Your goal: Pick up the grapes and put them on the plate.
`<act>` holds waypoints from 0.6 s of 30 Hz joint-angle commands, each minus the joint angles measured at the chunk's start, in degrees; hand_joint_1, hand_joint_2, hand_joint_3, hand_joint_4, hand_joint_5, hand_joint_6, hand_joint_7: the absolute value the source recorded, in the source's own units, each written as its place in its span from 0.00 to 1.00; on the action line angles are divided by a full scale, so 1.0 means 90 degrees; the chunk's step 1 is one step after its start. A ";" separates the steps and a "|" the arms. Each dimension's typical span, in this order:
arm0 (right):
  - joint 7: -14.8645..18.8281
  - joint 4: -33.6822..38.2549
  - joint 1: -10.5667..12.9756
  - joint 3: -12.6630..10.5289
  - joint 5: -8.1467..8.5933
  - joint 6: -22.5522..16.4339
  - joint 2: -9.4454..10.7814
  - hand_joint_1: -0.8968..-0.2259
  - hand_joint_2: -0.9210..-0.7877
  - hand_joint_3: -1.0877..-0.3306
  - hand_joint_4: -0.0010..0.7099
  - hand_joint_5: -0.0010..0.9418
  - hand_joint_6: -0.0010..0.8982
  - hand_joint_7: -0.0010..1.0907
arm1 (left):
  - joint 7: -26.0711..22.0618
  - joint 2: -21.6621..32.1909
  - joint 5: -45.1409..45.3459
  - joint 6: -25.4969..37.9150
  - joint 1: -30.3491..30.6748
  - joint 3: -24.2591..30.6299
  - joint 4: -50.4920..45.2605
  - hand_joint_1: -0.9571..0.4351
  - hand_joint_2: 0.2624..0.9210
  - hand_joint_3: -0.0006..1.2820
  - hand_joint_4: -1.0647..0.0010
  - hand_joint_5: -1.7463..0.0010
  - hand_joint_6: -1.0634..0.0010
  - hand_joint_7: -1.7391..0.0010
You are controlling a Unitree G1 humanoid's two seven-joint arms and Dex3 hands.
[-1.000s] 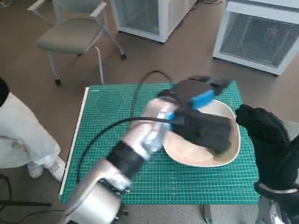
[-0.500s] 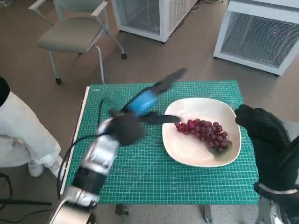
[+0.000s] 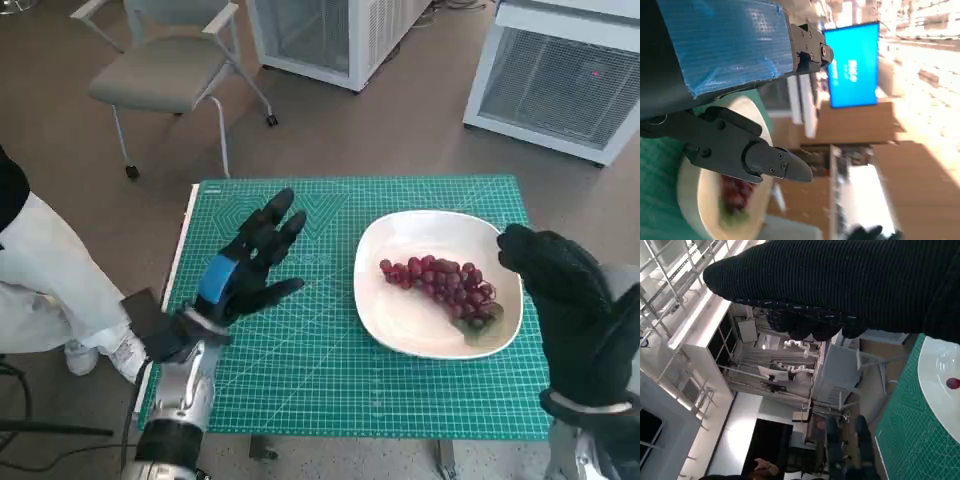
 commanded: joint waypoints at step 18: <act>0.0081 0.0189 -0.0081 0.0075 0.0058 0.0247 -0.0046 0.69 0.00 0.60 0.60 0.69 0.20 0.87 | -0.0497 -0.0275 -0.0522 -0.0115 0.0616 0.0289 -0.0866 0.31 0.98 0.00 0.70 0.99 0.72 1.00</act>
